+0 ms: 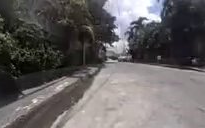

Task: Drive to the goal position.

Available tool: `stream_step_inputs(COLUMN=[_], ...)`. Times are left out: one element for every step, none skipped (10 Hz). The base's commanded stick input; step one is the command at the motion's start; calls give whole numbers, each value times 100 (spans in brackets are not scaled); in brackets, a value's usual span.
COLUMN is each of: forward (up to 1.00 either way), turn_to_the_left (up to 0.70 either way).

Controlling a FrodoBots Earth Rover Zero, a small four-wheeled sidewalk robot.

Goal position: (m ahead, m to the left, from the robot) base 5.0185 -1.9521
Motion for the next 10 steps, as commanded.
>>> stream_step_inputs(forward=[100, 100, 100, 100, 100, 100, 100, 100, 100, 100], turn_to_the_left=[0, -20, -40, -40, -30, -7, 0, -1, -7, -26])
